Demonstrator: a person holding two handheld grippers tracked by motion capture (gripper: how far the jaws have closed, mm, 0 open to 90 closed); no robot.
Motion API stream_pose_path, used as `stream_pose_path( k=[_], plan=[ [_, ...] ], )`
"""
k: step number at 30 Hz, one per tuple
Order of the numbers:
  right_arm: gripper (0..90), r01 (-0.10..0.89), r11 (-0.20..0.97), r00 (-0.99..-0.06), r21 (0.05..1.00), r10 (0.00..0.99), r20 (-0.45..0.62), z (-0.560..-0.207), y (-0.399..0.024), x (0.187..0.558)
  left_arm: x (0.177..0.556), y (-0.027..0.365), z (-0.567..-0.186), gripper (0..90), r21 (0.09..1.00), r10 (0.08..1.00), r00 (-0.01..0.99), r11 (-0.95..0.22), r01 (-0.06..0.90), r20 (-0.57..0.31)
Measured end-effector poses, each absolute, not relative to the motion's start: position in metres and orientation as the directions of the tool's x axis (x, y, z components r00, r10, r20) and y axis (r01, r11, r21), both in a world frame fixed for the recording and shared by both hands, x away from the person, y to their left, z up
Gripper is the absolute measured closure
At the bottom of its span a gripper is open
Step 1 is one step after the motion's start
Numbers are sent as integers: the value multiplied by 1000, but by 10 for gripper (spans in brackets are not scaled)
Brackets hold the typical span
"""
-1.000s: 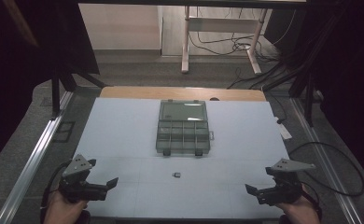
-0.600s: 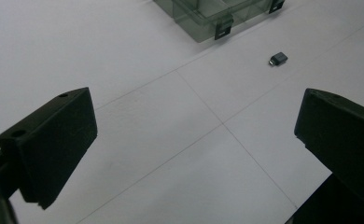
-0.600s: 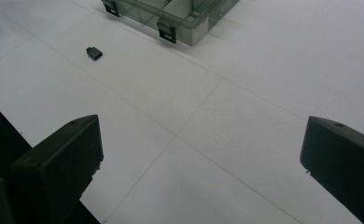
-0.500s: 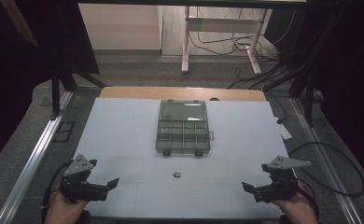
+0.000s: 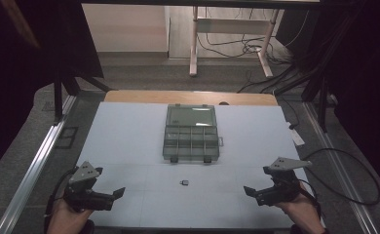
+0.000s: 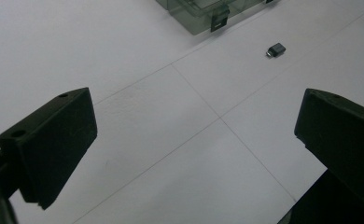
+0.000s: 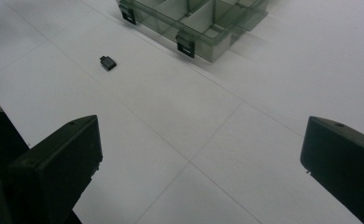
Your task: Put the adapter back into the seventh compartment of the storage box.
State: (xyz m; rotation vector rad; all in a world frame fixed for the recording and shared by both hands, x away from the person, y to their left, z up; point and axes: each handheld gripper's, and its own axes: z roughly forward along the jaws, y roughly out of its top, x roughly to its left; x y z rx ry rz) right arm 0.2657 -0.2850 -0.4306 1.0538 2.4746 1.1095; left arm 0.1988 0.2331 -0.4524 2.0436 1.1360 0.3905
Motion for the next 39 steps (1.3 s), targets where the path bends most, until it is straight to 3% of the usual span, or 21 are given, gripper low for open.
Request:
stream_pose_path(
  k=[39],
  plan=[
    [0,488,556,-801,672,592,92,-443,-201,311,200,232,-453,0,726,821,564,-334,600,-88]
  ],
)
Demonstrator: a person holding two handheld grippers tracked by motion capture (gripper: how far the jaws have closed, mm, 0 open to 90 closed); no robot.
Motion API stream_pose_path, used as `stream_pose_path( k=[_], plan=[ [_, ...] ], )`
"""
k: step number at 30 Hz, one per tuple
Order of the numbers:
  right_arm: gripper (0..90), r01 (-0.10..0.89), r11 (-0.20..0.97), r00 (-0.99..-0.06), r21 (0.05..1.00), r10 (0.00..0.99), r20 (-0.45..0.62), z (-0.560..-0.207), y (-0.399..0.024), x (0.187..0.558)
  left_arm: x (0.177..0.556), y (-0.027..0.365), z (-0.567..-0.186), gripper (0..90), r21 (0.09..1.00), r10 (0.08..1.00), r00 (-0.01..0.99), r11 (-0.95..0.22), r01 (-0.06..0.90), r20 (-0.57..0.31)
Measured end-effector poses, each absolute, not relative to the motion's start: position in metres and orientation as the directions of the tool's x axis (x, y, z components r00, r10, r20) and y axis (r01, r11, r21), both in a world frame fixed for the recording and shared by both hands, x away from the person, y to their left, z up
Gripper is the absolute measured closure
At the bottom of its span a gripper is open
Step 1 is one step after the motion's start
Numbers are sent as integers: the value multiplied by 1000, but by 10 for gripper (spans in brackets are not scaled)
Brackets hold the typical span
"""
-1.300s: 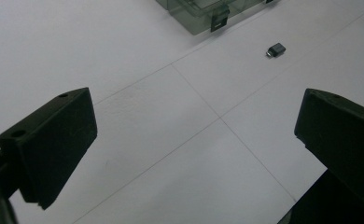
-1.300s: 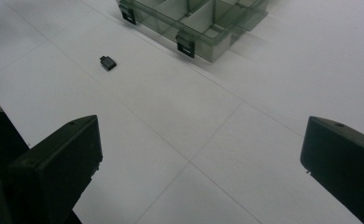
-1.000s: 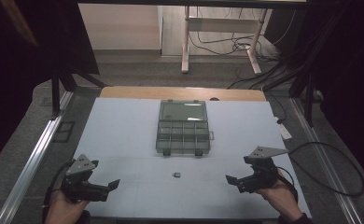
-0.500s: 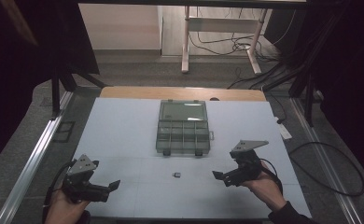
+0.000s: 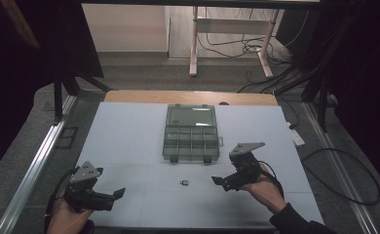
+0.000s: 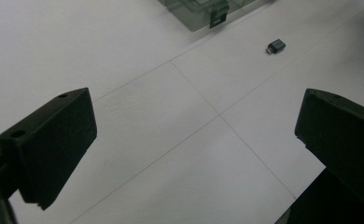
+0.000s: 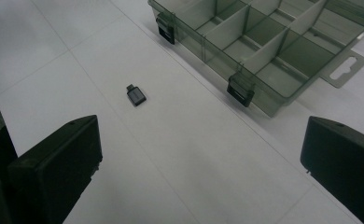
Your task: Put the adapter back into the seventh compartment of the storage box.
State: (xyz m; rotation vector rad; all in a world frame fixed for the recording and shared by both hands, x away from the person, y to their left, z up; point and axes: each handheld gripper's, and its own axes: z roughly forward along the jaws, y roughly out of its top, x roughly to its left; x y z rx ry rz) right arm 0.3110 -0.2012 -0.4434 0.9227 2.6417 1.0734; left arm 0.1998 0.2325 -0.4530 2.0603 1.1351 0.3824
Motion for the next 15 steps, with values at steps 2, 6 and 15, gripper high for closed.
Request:
stream_pose_path(
  k=[2,6,15],
  plan=[
    [0,484,563,-805,670,587,89,-444,-198,312,200,232,-453,0,726,821,564,-336,600,-87],
    [0,487,573,-807,658,584,88,-446,-190,313,200,233,-453,0,727,821,564,-335,600,-87],
    [0,494,605,-812,624,577,84,-451,-173,315,199,233,-453,0,730,821,563,-328,600,-93]
  ],
)
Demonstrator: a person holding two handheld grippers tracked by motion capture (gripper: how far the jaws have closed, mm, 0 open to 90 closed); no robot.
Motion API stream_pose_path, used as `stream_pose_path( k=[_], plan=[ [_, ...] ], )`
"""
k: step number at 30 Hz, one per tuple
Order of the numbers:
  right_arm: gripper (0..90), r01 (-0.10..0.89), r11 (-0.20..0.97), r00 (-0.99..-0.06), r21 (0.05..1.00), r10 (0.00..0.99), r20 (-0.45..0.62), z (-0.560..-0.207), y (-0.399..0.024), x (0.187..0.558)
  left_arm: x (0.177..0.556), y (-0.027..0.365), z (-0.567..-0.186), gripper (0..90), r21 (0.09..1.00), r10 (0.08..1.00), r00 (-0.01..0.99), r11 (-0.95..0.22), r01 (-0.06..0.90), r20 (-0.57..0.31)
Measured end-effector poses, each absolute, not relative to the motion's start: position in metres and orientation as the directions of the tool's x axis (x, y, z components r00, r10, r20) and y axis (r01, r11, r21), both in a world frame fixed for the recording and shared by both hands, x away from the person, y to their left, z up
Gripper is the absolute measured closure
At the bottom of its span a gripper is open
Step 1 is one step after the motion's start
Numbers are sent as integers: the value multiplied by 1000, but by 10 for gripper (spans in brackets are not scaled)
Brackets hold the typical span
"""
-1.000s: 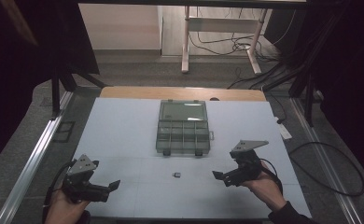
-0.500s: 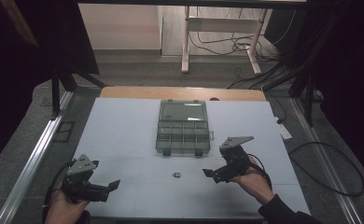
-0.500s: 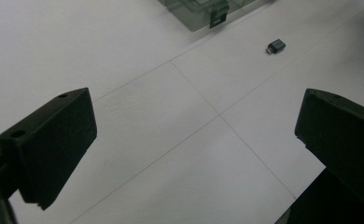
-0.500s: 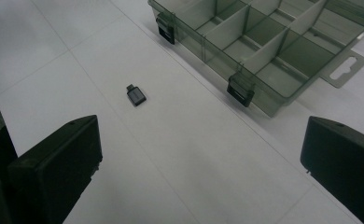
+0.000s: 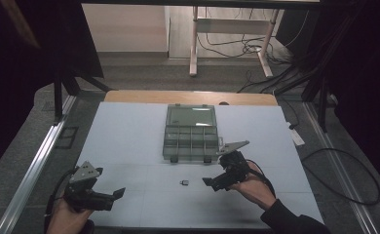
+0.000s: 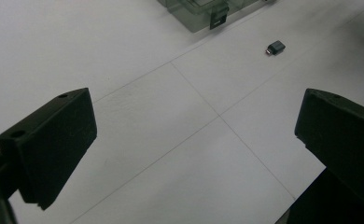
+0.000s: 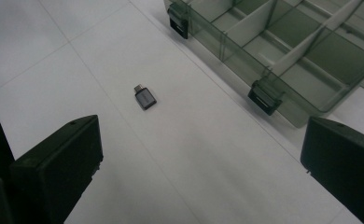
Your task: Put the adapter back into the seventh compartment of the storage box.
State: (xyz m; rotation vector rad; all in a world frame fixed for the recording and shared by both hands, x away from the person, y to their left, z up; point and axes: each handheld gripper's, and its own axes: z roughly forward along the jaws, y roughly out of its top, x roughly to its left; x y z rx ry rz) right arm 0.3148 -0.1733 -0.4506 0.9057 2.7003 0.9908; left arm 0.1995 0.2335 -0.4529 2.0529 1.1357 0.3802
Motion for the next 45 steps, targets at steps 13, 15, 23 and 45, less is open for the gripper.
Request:
stream_pose_path(
  k=[13,15,23,45],
  plan=[
    [0,476,644,-839,599,537,89,-456,-147,316,199,234,-453,0,733,823,561,-323,598,-95],
    [0,470,652,-843,595,531,84,-458,-143,317,199,234,-453,0,733,822,561,-323,598,-95],
    [0,455,687,-858,567,509,73,-468,-126,319,199,234,-453,0,734,822,561,-323,598,-95],
    [0,443,744,-877,500,474,71,-494,-96,326,199,234,-453,0,736,820,565,-324,595,-96]
  ],
)
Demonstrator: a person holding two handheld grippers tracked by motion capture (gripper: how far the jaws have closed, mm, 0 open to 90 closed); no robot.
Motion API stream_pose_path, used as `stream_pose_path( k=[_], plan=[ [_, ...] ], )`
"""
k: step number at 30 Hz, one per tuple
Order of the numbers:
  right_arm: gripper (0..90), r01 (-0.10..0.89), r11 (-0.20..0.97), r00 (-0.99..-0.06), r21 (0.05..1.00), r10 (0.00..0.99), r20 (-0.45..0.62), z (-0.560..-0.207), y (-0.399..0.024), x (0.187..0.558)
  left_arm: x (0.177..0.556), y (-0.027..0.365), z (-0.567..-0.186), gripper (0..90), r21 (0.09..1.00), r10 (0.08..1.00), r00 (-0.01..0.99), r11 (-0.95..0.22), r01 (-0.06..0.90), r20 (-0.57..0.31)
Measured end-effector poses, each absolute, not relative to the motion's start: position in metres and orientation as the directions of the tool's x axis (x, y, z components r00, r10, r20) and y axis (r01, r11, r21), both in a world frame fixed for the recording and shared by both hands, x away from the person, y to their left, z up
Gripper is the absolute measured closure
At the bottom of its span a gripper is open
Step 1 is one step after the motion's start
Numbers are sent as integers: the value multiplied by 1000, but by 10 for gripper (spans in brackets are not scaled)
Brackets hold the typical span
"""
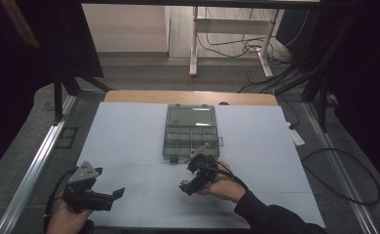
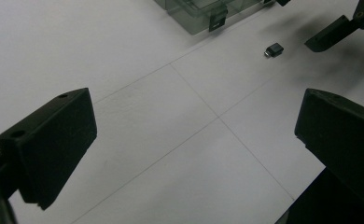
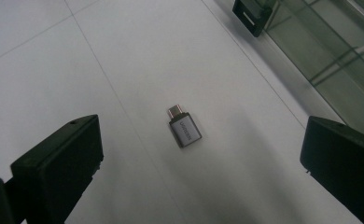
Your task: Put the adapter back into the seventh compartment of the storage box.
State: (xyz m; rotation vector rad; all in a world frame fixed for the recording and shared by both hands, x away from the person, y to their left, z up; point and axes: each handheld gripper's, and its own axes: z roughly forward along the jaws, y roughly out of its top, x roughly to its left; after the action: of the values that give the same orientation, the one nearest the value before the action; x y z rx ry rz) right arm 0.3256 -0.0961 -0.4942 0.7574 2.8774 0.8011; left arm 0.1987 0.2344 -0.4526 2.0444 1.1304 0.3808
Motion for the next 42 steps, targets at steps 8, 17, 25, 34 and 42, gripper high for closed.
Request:
stream_pose_path(
  k=[8,17,25,34,42],
  plan=[
    [0,422,766,-890,485,453,58,-501,-90,326,199,235,-453,0,735,819,565,-324,595,-97],
    [211,375,789,-911,487,412,34,-506,-84,326,199,235,-453,0,736,818,566,-323,595,-98],
    [540,317,821,-932,475,362,-3,-509,-81,323,199,235,-453,0,737,818,566,-320,595,-102],
    [757,302,841,-941,449,339,-2,-509,-80,323,199,235,-453,0,736,817,568,-326,594,-97],
    [759,325,827,-936,460,351,29,-508,-81,324,199,234,-453,0,736,817,569,-328,592,-93]
  ],
)
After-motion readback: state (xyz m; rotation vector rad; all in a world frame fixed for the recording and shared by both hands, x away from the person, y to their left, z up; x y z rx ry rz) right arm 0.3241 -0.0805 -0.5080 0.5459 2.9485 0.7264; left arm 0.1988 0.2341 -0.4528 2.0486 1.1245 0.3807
